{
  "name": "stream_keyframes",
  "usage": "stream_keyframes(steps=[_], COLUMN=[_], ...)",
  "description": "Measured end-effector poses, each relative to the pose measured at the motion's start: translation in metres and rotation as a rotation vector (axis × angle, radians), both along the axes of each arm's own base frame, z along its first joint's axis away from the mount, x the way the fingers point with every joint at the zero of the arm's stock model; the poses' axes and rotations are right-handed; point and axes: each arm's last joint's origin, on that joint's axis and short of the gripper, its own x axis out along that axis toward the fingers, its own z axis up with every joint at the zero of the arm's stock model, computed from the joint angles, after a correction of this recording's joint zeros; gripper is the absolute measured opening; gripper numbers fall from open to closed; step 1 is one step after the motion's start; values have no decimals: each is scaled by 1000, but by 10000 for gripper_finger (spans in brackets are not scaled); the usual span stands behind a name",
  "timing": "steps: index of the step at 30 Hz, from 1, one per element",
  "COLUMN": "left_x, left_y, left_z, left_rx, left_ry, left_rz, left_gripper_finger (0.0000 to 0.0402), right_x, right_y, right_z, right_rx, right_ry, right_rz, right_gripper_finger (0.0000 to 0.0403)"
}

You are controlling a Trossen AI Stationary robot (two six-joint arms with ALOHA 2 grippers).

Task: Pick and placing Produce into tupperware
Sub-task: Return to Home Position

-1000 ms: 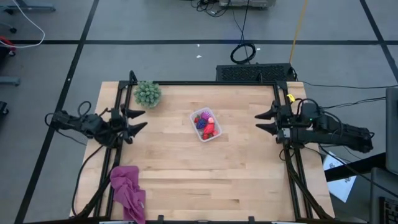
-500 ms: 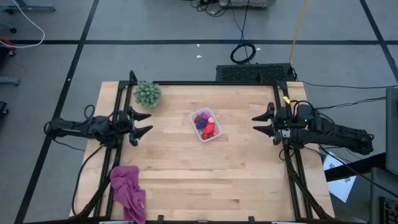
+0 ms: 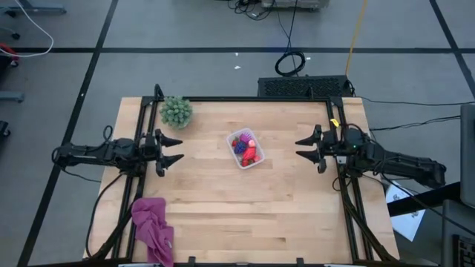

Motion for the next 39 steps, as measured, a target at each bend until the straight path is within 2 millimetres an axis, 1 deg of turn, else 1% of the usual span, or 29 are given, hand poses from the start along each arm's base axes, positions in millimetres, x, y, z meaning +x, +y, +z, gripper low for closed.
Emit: stream_keyframes(steps=[5, 8, 11, 14, 18, 21, 25, 29, 31, 35, 39], left_x=[0, 0, 0, 3, 7, 8, 9, 13, 13, 14, 14], left_y=[0, 0, 0, 0, 0, 1, 1, 1, 1, 3, 3], left_z=[-1, -1, -2, -10, -24, -25, -26, -32, -32, -26, -24], left_rx=[1, 3, 2, -2, -20, -21, -5, -9, -9, 7, 18], left_ry=[12, 12, 8, -2, -5, -19, -1, 1, 0, -64, -83], left_rz=[3, 5, 11, 14, 33, 43, 53, 60, 67, 78, 81], left_gripper_finger=[294, 294, 294, 294, 294, 294, 294, 294, 294, 294, 294], right_x=[-1, -1, 0, 1, 0, 0, 0, 1, 1, -1, -2], right_y=[-2, -2, -3, -3, -3, -3, -3, -3, -4, -3, -2], right_z=[3, 2, -7, -19, -16, -18, -17, -20, -20, -12, -7], right_rx=[-16, -12, -32, -30, -1, 33, 26, 10, 10, 14, 9], right_ry=[-27, -52, -108, -156, -202, -189, -194, -164, -159, -238, -295], right_rz=[51, 51, 52, 47, 44, 45, 46, 41, 38, 47, 53], right_gripper_finger=[180, 180, 180, 180, 180, 180, 180, 180, 180, 180, 180])
